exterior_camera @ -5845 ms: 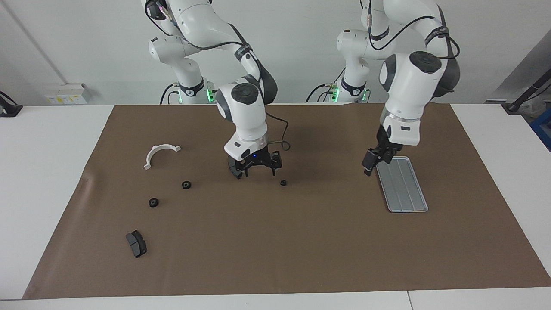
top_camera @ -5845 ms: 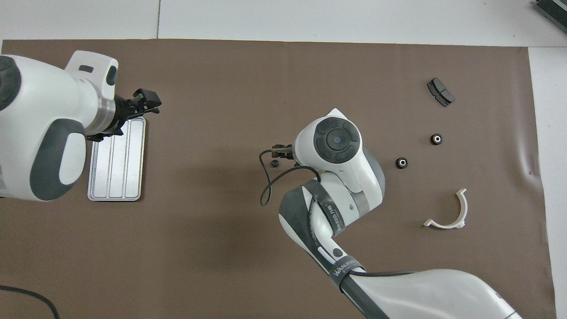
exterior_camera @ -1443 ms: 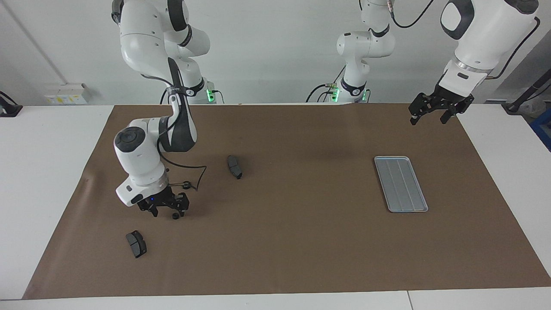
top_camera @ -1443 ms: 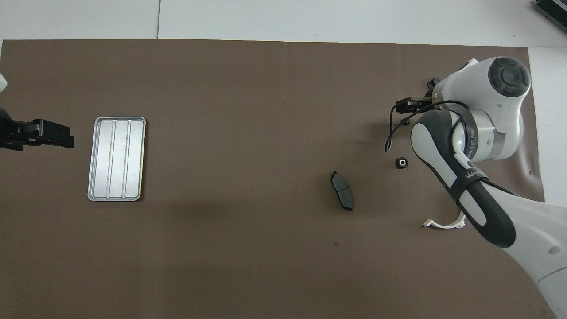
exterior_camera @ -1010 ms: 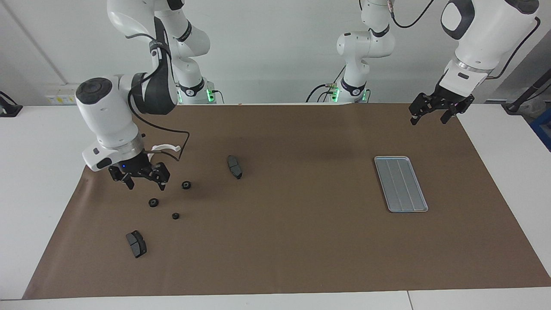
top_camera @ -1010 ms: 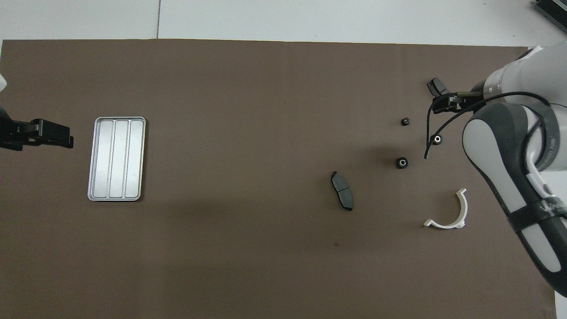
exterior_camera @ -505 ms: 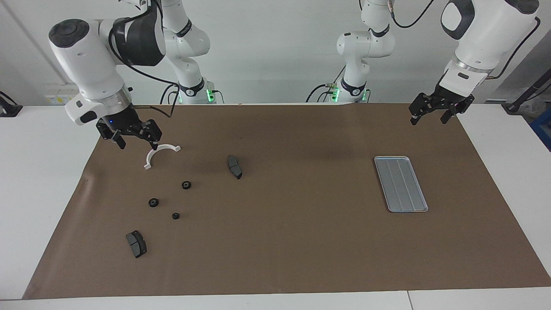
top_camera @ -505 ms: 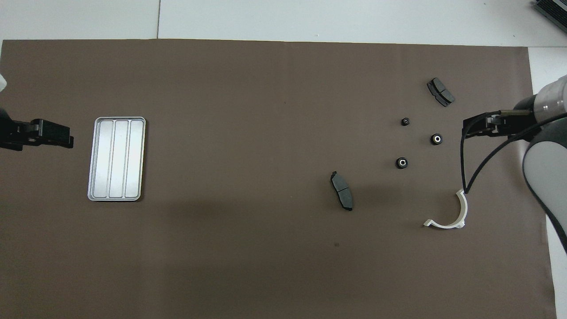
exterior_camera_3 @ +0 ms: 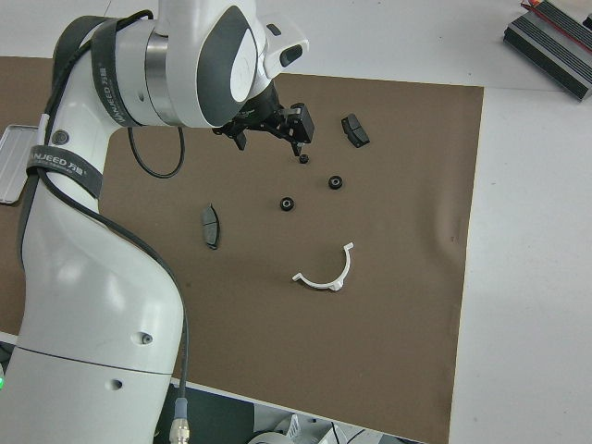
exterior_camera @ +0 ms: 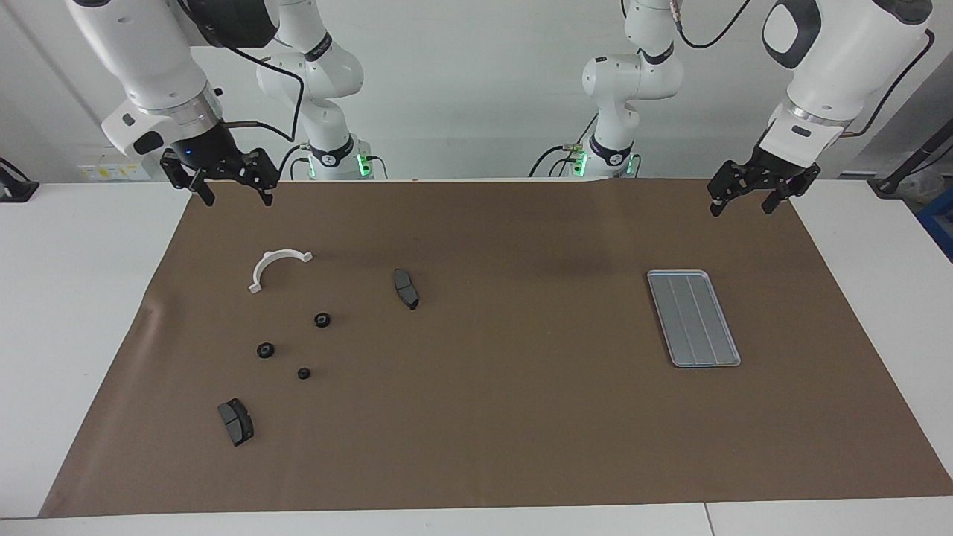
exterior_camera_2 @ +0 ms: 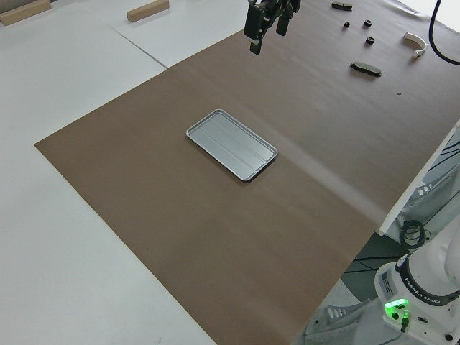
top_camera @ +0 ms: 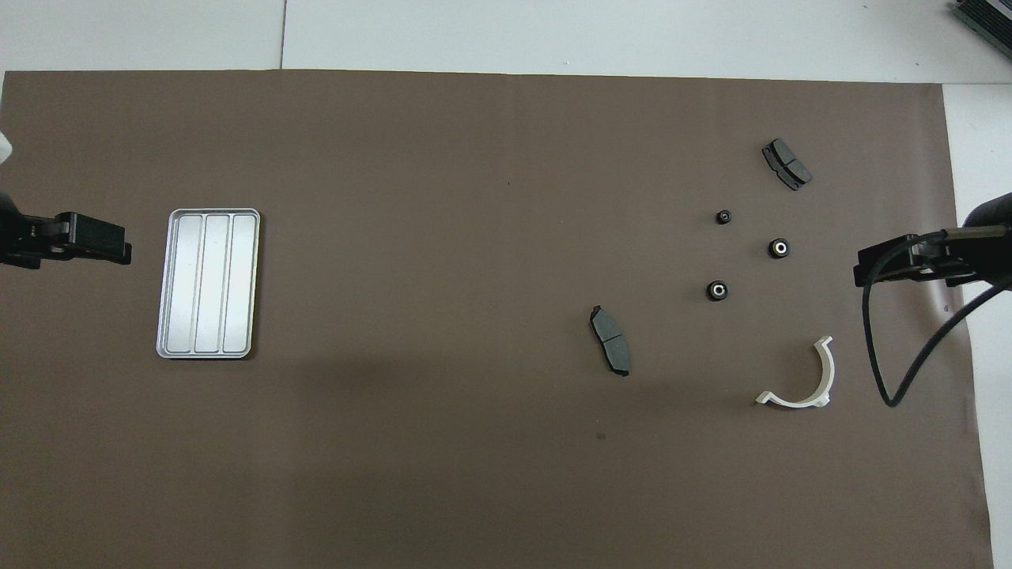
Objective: Place bearing gear from tray to pile
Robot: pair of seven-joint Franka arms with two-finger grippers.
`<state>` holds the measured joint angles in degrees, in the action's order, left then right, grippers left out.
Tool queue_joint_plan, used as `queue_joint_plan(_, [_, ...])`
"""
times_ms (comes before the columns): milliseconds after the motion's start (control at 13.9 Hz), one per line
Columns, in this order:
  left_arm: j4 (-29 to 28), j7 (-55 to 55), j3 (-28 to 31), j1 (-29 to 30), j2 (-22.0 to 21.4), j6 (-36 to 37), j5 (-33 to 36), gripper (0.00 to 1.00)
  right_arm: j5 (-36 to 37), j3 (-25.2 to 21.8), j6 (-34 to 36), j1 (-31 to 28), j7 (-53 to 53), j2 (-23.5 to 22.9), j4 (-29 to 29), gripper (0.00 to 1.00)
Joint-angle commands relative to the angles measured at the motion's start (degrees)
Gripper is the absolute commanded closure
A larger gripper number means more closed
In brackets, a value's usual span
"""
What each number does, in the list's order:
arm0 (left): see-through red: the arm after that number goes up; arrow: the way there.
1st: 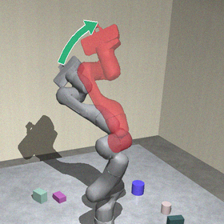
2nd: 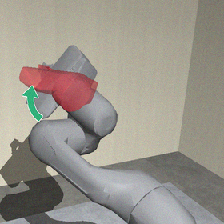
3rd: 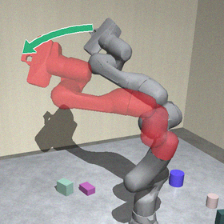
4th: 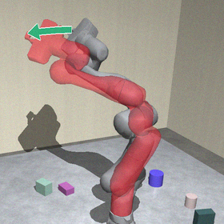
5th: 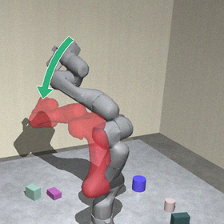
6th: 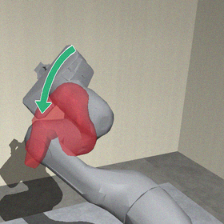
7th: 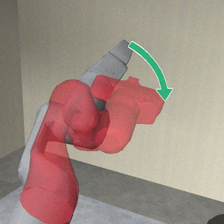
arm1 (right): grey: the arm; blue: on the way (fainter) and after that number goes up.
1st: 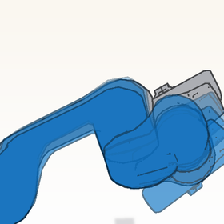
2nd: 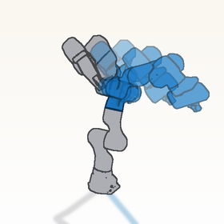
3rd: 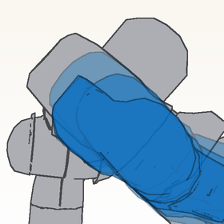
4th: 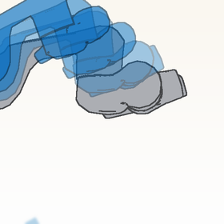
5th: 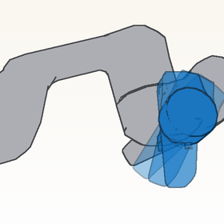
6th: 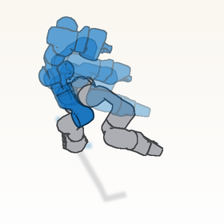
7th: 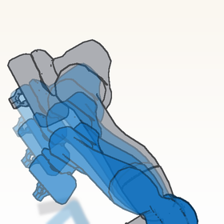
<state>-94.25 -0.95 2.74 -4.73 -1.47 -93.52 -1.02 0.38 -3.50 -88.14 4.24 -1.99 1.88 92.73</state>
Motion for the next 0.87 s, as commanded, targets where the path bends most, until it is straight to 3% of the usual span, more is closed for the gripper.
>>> queue_joint_plan(0, [-1.9,0.87,-0.28,0.6,-1.69,-0.52,-0.65,0.0,0.33,-0.01,0.78,-0.46,1.64,0.32,0.0,0.0])
queue_joint_plan(794, [-1.82,0.95,-0.28,0.69,-1.69,-0.52,-0.74,0.0,0.85,-0.37,1.84,-0.64,1.37,0.4,-0.79,0.0])
